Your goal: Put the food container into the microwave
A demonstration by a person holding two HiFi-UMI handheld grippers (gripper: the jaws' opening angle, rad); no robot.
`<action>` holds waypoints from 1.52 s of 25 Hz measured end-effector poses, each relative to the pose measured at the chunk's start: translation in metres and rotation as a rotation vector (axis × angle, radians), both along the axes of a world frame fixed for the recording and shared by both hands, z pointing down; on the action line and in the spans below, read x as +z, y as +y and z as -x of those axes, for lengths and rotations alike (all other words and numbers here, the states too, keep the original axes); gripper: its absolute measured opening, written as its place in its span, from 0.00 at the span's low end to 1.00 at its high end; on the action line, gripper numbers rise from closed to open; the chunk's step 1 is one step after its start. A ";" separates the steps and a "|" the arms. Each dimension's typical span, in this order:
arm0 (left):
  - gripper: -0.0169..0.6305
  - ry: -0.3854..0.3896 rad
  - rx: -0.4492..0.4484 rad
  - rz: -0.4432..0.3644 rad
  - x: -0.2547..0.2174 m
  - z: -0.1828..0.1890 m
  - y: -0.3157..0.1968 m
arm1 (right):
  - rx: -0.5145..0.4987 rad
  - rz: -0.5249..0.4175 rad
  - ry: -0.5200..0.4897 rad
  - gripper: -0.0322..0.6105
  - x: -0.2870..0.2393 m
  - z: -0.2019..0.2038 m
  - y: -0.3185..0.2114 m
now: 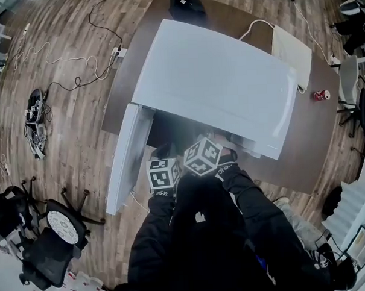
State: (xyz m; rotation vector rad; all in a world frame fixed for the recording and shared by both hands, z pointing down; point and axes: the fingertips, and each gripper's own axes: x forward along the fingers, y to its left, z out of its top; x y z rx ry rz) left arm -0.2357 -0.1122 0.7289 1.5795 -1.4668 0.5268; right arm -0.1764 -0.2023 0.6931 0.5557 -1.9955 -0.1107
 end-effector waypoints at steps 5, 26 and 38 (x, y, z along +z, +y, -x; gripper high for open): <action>0.08 -0.001 -0.007 0.011 0.006 0.005 0.001 | -0.010 -0.025 -0.005 0.11 0.001 0.008 -0.010; 0.08 0.011 -0.027 -0.127 -0.062 -0.021 0.001 | 0.160 -0.071 -0.257 0.13 -0.076 -0.022 0.039; 0.08 -0.017 0.076 -0.386 -0.198 -0.061 -0.028 | 0.343 -0.146 -0.545 0.09 -0.212 -0.066 0.042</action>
